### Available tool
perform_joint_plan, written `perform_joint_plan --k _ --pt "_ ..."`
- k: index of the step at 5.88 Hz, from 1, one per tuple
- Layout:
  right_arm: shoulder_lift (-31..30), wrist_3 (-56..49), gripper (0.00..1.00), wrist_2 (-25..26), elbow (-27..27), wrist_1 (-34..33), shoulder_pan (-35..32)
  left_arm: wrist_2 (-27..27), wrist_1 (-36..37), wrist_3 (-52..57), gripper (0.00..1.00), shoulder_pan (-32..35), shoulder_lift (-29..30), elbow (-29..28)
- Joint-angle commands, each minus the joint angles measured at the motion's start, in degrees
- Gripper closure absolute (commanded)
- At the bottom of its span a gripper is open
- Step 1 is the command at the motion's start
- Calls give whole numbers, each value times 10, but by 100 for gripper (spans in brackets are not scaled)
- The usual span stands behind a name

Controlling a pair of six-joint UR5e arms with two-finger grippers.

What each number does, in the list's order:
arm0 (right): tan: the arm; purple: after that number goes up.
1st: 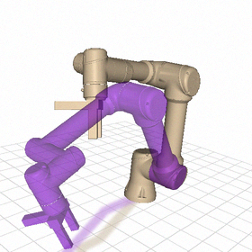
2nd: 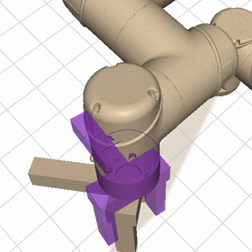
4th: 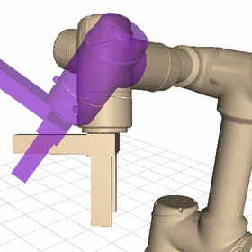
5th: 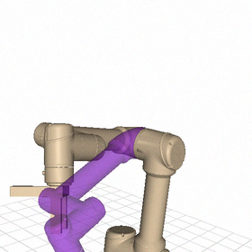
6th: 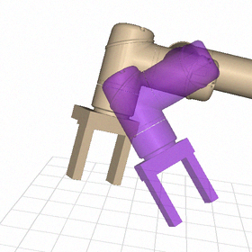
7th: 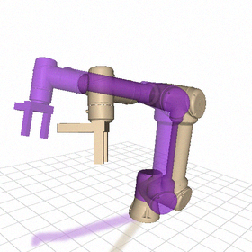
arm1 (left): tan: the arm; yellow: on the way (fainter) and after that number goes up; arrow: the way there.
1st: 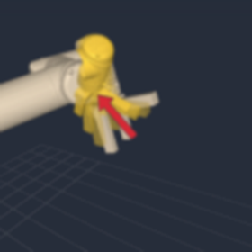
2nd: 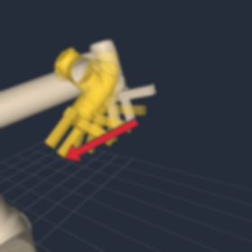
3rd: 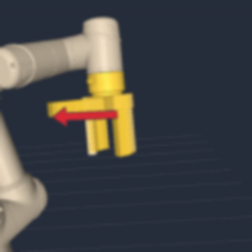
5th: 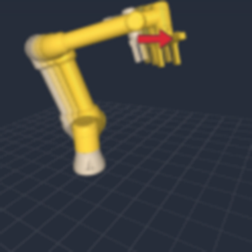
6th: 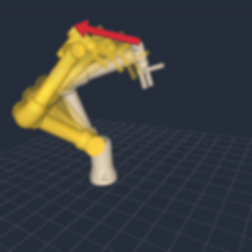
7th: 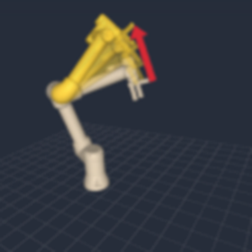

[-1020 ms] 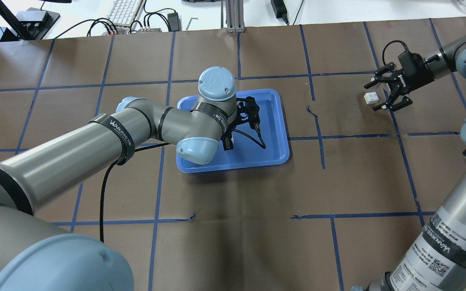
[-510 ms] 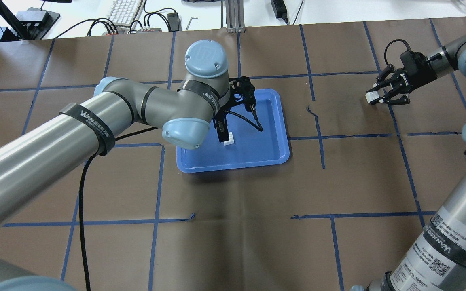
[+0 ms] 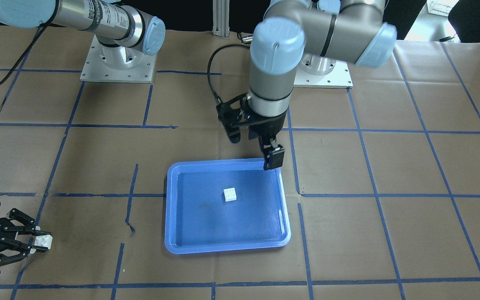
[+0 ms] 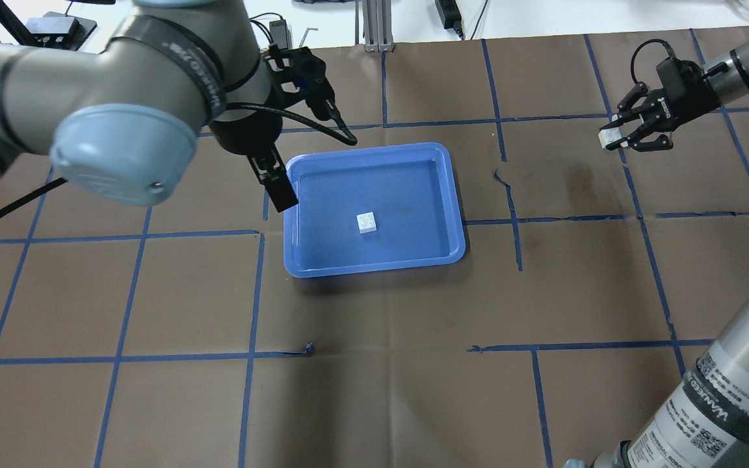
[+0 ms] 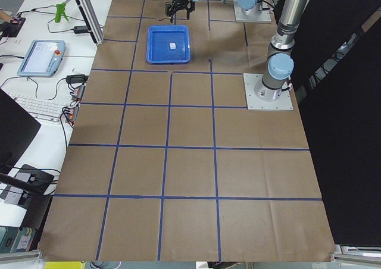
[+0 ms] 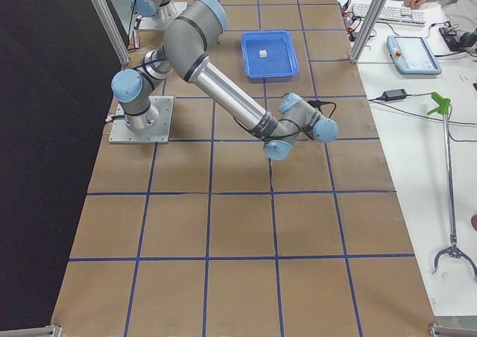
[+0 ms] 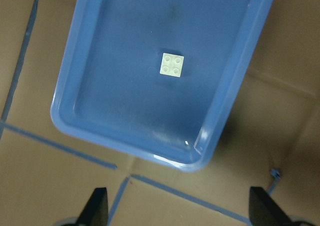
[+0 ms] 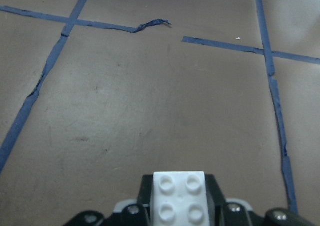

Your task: Assemble white blocks and place on blue tray

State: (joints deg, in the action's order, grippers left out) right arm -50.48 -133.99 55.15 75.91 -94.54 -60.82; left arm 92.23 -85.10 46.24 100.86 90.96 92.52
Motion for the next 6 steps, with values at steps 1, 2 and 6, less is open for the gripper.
perform_joint_plan --k 1,2,6 --pt "-59 45 82 -7 10 49 -11 8 -67 -151 1 -39 -53 3" --pt "-81 50 82 -16 33 53 -32 7 -62 -243 1 -66 -55 10" --pt "-145 270 82 -92 222 -185 -154 7 60 -511 1 -83 -55 32"
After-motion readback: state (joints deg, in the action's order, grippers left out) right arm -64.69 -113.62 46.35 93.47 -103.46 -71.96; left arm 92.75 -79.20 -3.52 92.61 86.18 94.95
